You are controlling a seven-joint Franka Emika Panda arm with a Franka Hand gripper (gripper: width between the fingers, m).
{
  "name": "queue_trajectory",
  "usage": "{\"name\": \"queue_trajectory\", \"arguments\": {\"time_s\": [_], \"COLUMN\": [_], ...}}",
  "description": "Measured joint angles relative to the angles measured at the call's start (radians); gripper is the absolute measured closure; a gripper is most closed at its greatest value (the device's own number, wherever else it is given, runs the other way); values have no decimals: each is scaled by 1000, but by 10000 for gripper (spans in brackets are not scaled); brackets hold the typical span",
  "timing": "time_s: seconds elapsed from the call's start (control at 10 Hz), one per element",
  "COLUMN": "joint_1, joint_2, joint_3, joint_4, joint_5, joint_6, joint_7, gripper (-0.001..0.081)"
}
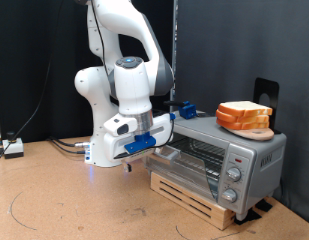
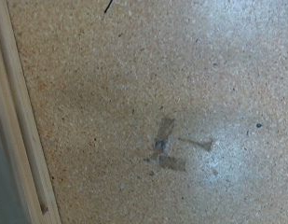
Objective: Make a piece of toast with the oven
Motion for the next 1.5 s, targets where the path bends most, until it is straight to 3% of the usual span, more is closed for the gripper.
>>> {"name": "queue_trajectory", "arguments": {"time_s": [0.6, 1.0, 1.5], "joint_1": [-3, -23, -52], "joint_2": [-15, -8, 59], "joint_3": [-15, -15, -18], "joint_4": [15, 12, 22], "joint_5": [39, -41, -93], "joint_6": [-3, -1, 54], "joint_7": [-65, -27, 27], "gripper": [2, 2, 2]}}
